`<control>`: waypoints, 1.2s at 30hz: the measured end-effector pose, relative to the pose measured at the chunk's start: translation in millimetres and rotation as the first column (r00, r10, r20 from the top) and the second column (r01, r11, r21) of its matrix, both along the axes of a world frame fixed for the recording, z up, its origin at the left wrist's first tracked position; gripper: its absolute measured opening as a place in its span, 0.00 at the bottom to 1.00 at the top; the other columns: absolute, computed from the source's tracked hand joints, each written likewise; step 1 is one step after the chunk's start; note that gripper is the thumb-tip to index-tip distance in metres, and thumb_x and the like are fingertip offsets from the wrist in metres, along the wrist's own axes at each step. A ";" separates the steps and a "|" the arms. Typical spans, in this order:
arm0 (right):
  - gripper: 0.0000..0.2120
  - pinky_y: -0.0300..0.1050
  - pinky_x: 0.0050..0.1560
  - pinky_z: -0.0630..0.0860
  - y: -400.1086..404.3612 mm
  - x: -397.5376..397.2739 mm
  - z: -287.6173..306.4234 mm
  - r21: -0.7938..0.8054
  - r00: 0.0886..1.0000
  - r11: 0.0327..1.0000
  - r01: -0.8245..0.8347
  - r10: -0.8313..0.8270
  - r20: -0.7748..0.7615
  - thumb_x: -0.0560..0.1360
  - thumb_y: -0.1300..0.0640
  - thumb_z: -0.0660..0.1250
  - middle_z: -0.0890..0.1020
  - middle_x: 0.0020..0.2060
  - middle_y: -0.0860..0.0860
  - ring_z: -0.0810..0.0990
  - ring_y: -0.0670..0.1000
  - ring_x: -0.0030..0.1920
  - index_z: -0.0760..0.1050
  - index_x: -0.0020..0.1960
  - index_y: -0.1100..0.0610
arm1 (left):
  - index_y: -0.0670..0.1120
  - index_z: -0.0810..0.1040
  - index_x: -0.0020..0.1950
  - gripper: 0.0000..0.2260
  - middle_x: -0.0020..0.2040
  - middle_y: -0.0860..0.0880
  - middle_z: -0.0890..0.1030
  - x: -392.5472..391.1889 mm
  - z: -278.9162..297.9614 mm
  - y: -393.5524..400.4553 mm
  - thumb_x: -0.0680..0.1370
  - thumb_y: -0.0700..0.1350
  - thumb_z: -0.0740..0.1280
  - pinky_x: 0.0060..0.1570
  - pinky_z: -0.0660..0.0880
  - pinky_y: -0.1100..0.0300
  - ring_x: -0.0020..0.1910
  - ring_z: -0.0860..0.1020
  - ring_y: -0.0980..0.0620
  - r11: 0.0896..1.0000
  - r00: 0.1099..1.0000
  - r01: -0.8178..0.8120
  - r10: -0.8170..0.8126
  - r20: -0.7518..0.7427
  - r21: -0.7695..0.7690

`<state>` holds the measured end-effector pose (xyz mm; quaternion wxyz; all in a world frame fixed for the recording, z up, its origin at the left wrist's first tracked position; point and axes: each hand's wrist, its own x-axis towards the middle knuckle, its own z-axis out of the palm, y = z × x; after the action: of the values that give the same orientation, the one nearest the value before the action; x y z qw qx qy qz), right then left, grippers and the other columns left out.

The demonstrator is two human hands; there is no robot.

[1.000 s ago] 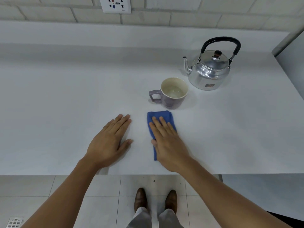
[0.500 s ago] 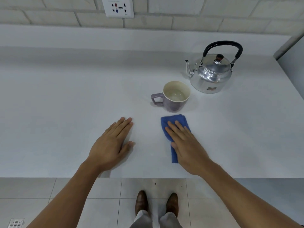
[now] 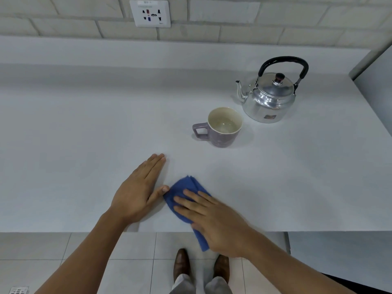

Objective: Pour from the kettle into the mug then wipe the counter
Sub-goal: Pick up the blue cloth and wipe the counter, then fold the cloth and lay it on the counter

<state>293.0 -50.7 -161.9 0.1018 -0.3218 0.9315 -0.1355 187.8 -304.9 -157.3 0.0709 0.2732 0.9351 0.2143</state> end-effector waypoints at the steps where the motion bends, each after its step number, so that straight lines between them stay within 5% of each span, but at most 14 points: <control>1: 0.28 0.48 0.80 0.41 15.9 7.5 0.7 0.006 0.999 0.999 -0.032 0.032 0.009 0.85 0.53 0.54 0.49 0.83 0.43 0.40 0.46 0.81 0.50 0.83 0.49 | 0.49 0.52 0.84 0.36 0.85 0.53 0.54 0.7 0.3 -0.2 0.82 0.68 0.47 0.81 0.55 0.52 0.83 0.50 0.57 1.000 1.000 -0.001 0.001 -0.002 -0.010; 4: 0.25 0.43 0.79 0.41 68.6 18.3 4.4 -0.029 0.998 0.999 -0.026 0.028 0.059 0.86 0.52 0.54 0.51 0.82 0.39 0.45 0.45 0.82 0.56 0.81 0.45 | 0.50 0.51 0.84 0.36 0.85 0.55 0.52 1.1 1.4 -0.1 0.82 0.68 0.48 0.81 0.55 0.52 0.83 0.48 0.58 0.999 1.000 0.000 0.000 -0.006 -0.040; 8: 0.25 0.38 0.78 0.39 118.8 7.7 9.6 -0.043 0.972 0.981 0.189 -0.181 0.148 0.86 0.50 0.52 0.48 0.80 0.30 0.45 0.40 0.80 0.50 0.79 0.35 | 0.50 0.52 0.84 0.35 0.85 0.56 0.52 2.1 3.9 2.1 0.82 0.68 0.48 0.81 0.53 0.53 0.83 0.46 0.60 1.000 1.000 -0.002 0.002 -0.005 -0.031; 12: 0.25 0.43 0.79 0.47 118.5 -8.0 12.1 -0.065 0.914 0.912 0.406 -0.403 0.053 0.85 0.45 0.53 0.50 0.81 0.34 0.46 0.40 0.80 0.53 0.81 0.41 | 0.50 0.55 0.84 0.34 0.84 0.56 0.55 4.9 5.2 8.4 0.82 0.67 0.50 0.80 0.52 0.57 0.83 0.49 0.59 1.000 1.000 -0.027 0.027 -0.006 -0.004; 15: 0.21 0.47 0.74 0.54 108.6 -20.8 17.7 -0.162 0.849 0.838 0.520 -0.528 -0.006 0.83 0.44 0.58 0.66 0.77 0.39 0.57 0.45 0.78 0.71 0.74 0.44 | 0.48 0.65 0.80 0.30 0.81 0.52 0.64 12.2 9.7 27.1 0.82 0.63 0.57 0.78 0.60 0.54 0.81 0.60 0.52 0.997 0.999 -0.035 0.037 -0.032 0.068; 18: 0.13 0.47 0.69 0.59 116.5 -44.6 28.0 -0.303 0.775 0.738 0.603 -0.632 0.004 0.82 0.57 0.63 0.76 0.69 0.45 0.67 0.48 0.70 0.80 0.64 0.49 | 0.44 0.78 0.69 0.19 0.68 0.46 0.78 22.9 12.2 61.2 0.80 0.49 0.69 0.68 0.73 0.52 0.68 0.76 0.45 0.980 0.996 -0.014 0.030 -0.082 0.199; 21: 0.19 0.45 0.74 0.62 133.5 -70.5 40.2 -0.329 0.761 0.696 0.639 -0.635 0.133 0.80 0.65 0.63 0.76 0.68 0.46 0.69 0.47 0.70 0.78 0.67 0.50 | 0.43 0.84 0.58 0.09 0.54 0.47 0.83 33.5 17.1 103.7 0.79 0.41 0.70 0.57 0.77 0.54 0.54 0.79 0.46 0.952 0.999 -0.002 0.019 -0.050 0.306; 24: 0.23 0.41 0.73 0.62 143.6 -86.8 45.8 -0.222 0.780 0.750 0.624 -0.579 0.236 0.80 0.63 0.64 0.74 0.70 0.45 0.68 0.47 0.70 0.72 0.72 0.47 | 0.43 0.85 0.53 0.06 0.49 0.48 0.85 47.8 20.7 144.4 0.79 0.43 0.70 0.52 0.77 0.51 0.49 0.79 0.48 0.936 0.994 0.106 -0.107 -0.015 0.337; 30: 0.23 0.48 0.71 0.66 142.5 -89.8 44.5 -0.124 0.800 0.800 0.586 -0.549 0.243 0.79 0.54 0.68 0.76 0.61 0.46 0.70 0.48 0.65 0.72 0.73 0.50 | 0.44 0.82 0.57 0.17 0.53 0.47 0.83 76.4 21.3 196.1 0.77 0.55 0.69 0.55 0.76 0.55 0.51 0.78 0.49 0.904 0.948 0.299 -0.317 0.012 0.305; 36: 0.12 0.38 0.55 0.72 138.2 -81.8 40.3 -0.174 0.745 0.730 0.661 -0.612 0.265 0.78 0.55 0.71 0.74 0.50 0.49 0.77 0.49 0.50 0.82 0.60 0.54 | 0.44 0.83 0.62 0.14 0.55 0.47 0.82 76.8 14.5 195.0 0.78 0.45 0.72 0.56 0.77 0.55 0.53 0.76 0.47 0.897 0.930 0.366 -0.360 -0.071 0.249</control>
<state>211.2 87.5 -121.6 0.0944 0.0226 0.9453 -0.3115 264.6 -109.9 -142.8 0.0626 0.4520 0.8327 0.3137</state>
